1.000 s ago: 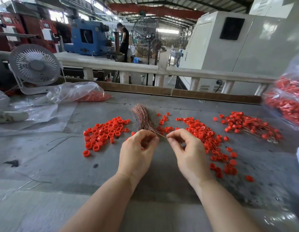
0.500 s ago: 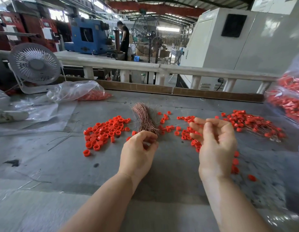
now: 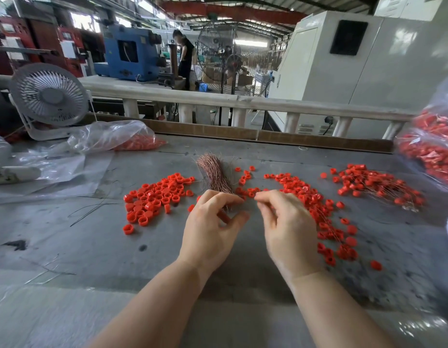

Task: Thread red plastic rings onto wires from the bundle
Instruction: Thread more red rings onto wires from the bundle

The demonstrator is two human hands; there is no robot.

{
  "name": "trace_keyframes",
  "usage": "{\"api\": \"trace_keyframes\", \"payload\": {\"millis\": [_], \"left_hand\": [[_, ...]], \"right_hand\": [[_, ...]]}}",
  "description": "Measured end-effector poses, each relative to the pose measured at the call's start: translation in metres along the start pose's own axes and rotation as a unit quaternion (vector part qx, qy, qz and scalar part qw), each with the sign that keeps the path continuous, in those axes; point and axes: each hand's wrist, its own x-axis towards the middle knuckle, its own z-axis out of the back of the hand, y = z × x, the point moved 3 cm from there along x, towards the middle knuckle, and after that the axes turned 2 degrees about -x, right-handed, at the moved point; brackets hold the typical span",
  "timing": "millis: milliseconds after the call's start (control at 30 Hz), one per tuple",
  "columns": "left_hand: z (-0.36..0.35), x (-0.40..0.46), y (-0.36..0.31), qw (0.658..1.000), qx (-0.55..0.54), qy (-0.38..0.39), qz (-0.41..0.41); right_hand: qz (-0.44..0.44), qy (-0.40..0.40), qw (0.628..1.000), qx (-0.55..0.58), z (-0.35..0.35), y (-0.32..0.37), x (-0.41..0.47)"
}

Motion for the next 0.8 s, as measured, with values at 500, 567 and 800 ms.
{"api": "trace_keyframes", "payload": {"millis": [500, 567, 800], "left_hand": [[0.002, 0.003, 0.004, 1.0, -0.01, -0.007, 0.002], [0.002, 0.004, 0.005, 1.0, -0.009, -0.011, 0.008], [0.0, 0.004, 0.009, 1.0, -0.003, 0.002, 0.02]], "right_hand": [[-0.002, 0.133, 0.991, 0.023, -0.012, 0.001, -0.004], [-0.028, 0.142, 0.989, 0.032, -0.013, 0.0, -0.003], [-0.01, 0.106, 0.994, 0.027, -0.005, 0.003, 0.0]]}}
